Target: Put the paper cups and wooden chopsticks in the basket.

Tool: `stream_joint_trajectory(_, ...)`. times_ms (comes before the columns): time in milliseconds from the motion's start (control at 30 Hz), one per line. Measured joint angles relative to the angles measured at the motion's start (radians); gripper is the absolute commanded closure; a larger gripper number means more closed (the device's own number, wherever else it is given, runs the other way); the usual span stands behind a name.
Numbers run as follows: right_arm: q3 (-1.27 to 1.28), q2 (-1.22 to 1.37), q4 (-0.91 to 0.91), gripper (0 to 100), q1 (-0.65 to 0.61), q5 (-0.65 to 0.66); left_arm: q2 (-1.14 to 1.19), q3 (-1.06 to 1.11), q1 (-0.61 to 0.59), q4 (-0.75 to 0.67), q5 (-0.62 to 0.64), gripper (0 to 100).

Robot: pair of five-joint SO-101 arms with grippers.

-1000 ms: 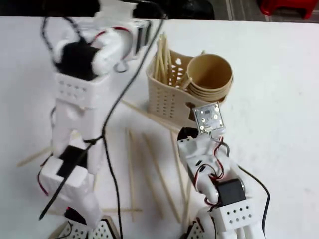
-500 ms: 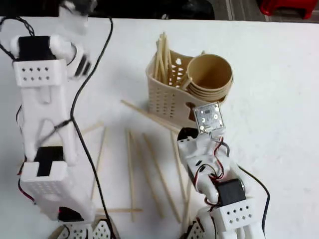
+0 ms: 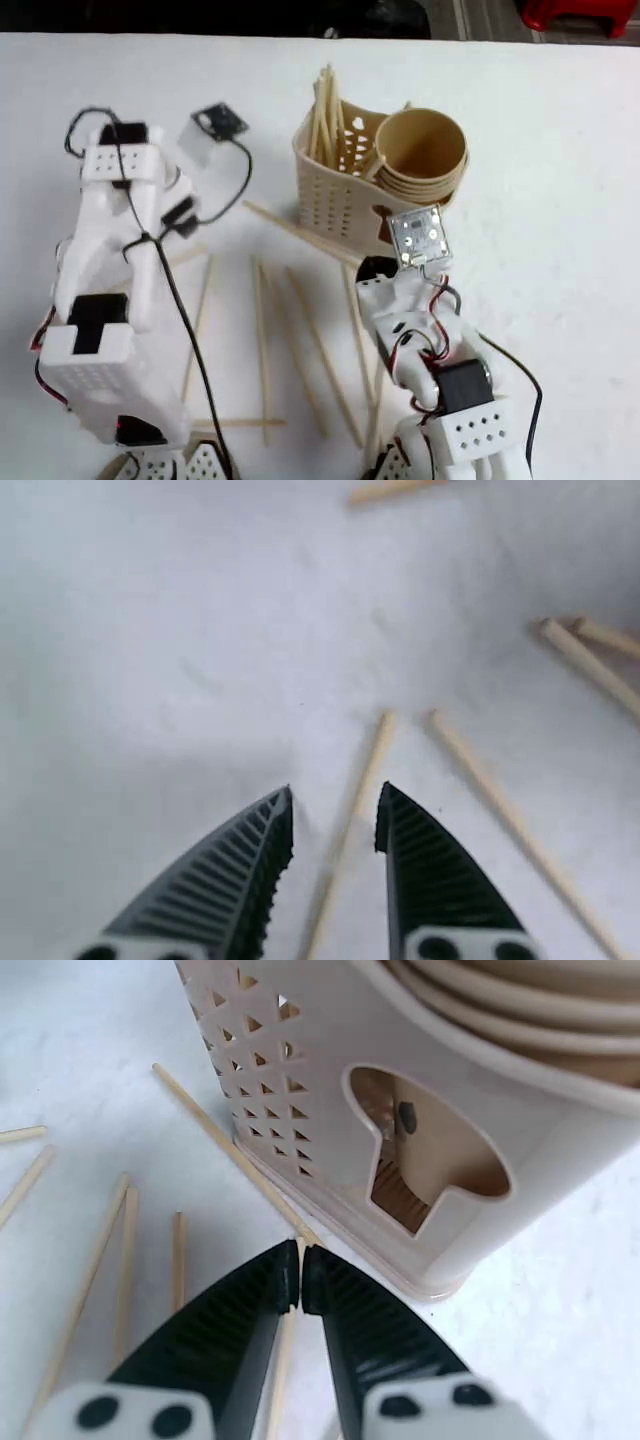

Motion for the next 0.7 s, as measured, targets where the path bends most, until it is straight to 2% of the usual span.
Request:
stream_joint_trajectory(167, 0.000, 0.000, 0.000, 98.1, 0.000, 0.000, 0.000, 0.137, 0.000, -0.126, -0.003, 85)
stream_joint_trajectory(333, 0.000, 0.000, 0.000, 98.1, 0.000, 0.000, 0.002, 0.192, 0.031, -0.181, -0.003, 85)
stream_joint_trajectory(567, 0.000, 0.000, 0.000, 98.1, 0.000, 0.000, 0.137, 0.146, 0.057, -0.186, -0.003, 85)
stream_joint_trajectory(700, 0.000, 0.000, 0.000, 98.1, 0.000, 0.000, 0.247, -0.002, 0.051, -0.092, 0.008, 91)
